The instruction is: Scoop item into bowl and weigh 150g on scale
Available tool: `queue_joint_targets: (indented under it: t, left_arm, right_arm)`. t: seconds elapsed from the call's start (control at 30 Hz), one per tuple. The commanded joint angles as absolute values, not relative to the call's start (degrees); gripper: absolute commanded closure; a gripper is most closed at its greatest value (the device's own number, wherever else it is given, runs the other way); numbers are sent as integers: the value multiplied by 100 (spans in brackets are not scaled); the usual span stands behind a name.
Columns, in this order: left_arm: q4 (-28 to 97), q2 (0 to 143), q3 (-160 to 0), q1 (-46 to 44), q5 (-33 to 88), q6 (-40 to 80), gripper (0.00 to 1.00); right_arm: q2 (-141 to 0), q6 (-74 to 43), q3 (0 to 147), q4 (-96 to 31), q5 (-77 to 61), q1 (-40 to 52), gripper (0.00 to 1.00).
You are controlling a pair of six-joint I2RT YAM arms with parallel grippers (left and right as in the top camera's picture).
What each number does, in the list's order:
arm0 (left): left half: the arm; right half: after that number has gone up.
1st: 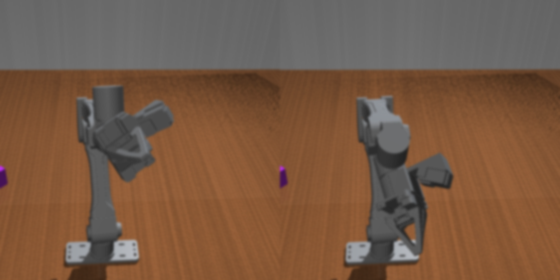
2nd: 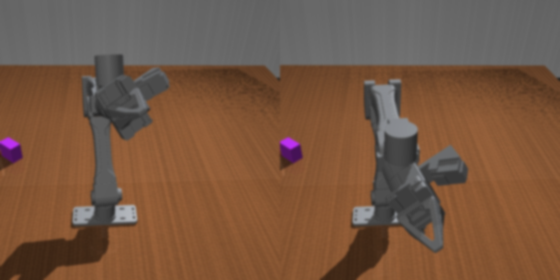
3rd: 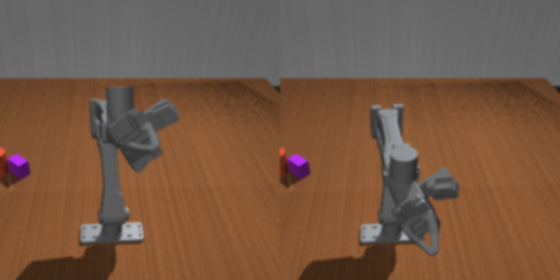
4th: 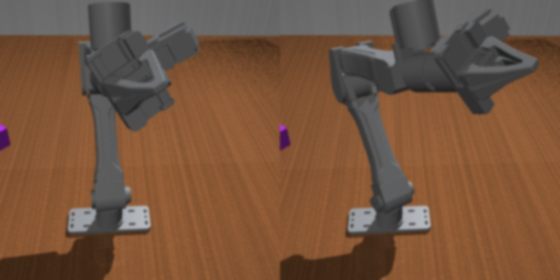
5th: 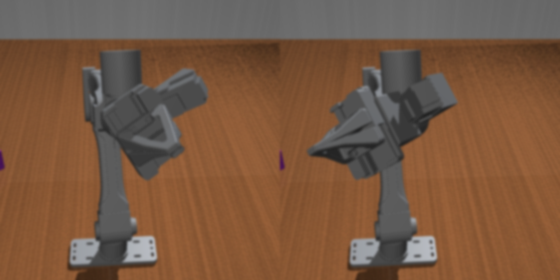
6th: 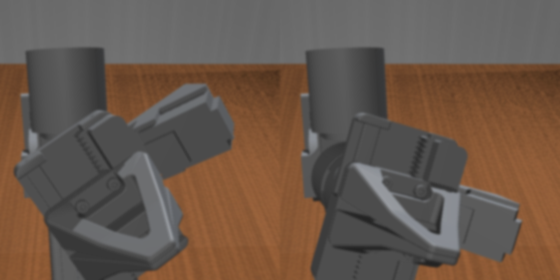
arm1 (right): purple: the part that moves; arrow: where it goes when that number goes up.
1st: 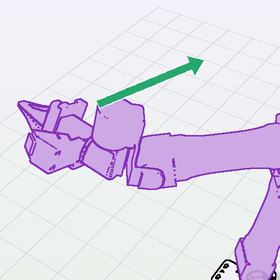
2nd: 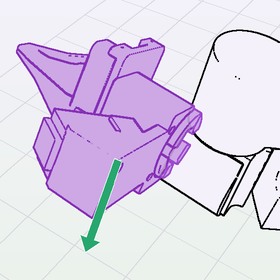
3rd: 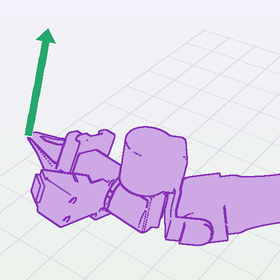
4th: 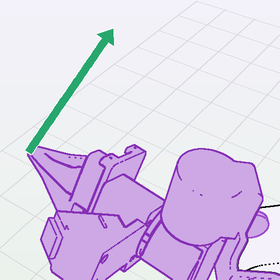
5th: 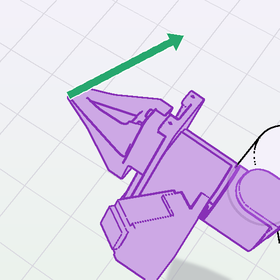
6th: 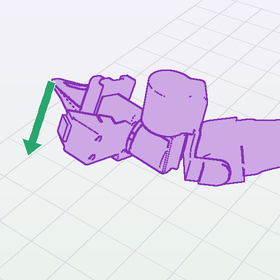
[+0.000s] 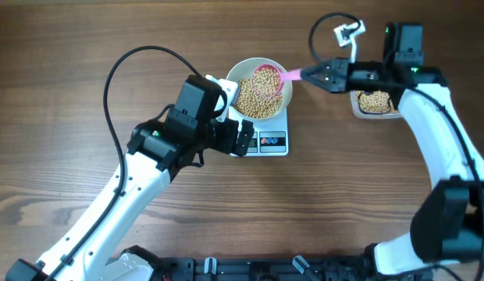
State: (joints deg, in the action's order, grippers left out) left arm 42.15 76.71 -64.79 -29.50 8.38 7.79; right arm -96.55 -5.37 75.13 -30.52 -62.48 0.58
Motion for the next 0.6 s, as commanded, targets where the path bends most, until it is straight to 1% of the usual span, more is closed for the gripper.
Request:
queue_joint_targets:
  t: [0.0, 0.1, 0.23, 0.37, 0.57]
  left_arm:
    - [4202, 7651, -6565, -2908, 803, 812, 0]
    - [4202, 7651, -6565, -2908, 803, 812, 0]
    - [4202, 7651, -6565, -2908, 805, 812, 0]
    - [4202, 7651, -6565, -2908, 803, 812, 0]
    - [4202, 7651, -6565, -2908, 805, 812, 0]
  right_arm:
    - [-9258, -600, 7609, -2797, -5199, 445, 96]
    - [-9159, -591, 7609, -2755, -4442, 707, 96]
    - [-9159, -233, 7609, -2744, -4053, 950, 96]
    - [-9159, 40, 7609, -2744, -3052, 1251, 96]
    - [-9161, 607, 7607, -2604, -2287, 1688, 96]
